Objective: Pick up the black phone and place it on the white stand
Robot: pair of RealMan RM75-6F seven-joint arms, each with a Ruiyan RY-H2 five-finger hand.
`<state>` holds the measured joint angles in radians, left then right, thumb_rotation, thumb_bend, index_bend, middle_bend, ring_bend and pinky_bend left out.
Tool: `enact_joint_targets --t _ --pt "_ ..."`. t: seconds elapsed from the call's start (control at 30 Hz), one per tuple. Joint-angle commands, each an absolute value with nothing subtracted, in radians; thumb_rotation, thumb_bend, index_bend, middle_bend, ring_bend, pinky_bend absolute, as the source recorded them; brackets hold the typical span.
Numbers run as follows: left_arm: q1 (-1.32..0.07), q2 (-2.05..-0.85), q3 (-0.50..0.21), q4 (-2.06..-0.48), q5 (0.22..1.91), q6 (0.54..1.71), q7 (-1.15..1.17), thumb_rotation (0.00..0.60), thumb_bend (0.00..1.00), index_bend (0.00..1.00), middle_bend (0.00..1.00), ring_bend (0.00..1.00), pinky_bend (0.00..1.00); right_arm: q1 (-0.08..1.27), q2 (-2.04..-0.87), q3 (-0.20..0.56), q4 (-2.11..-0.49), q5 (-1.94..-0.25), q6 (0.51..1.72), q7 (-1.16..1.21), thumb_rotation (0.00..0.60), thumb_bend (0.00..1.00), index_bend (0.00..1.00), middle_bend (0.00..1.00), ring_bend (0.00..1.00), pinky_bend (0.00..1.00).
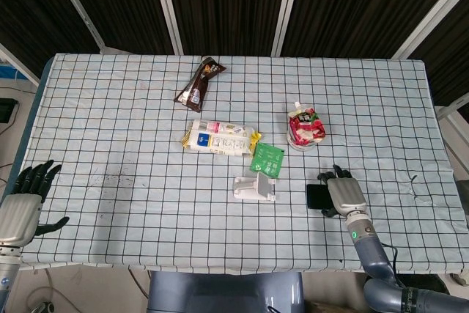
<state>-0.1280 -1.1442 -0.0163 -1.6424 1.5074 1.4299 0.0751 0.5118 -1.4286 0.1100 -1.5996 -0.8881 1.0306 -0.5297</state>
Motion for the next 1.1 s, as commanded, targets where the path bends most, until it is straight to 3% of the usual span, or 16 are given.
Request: enact_joint_targets --t 0.03,0.57,0.87,1.1 --pt "-0.128 -1.144 -0.017 -1.643 1.507 1.43 0.074 0.6 0.0 0.0 0.0 0.0 0.0 0.514 -1.432 0.11 -1.591 -0.881 1.028 -0.526 0.6 0.23 0.28 0.26 0.06 0.14" --pt "-0.128 -1.142 -0.018 -1.647 1.499 1.425 0.071 0.6 0.0 0.0 0.0 0.0 0.0 0.522 -1.449 0.095 -1.561 -0.851 1.019 -0.522 0.6 0.23 0.3 0.28 0.06 0.14" --pt "-0.128 -1.142 -0.019 -1.649 1.496 1.425 0.071 0.6 0.0 0.0 0.0 0.0 0.0 0.522 -1.459 0.088 -1.539 -0.855 1.014 -0.506 0.6 0.25 0.36 0.34 0.09 0.14" --pt "-0.128 -1.142 -0.019 -1.65 1.494 1.425 0.071 0.6 0.0 0.0 0.0 0.0 0.0 0.52 -1.462 0.08 -1.53 -0.859 1.013 -0.503 0.6 0.27 0.47 0.45 0.15 0.14"
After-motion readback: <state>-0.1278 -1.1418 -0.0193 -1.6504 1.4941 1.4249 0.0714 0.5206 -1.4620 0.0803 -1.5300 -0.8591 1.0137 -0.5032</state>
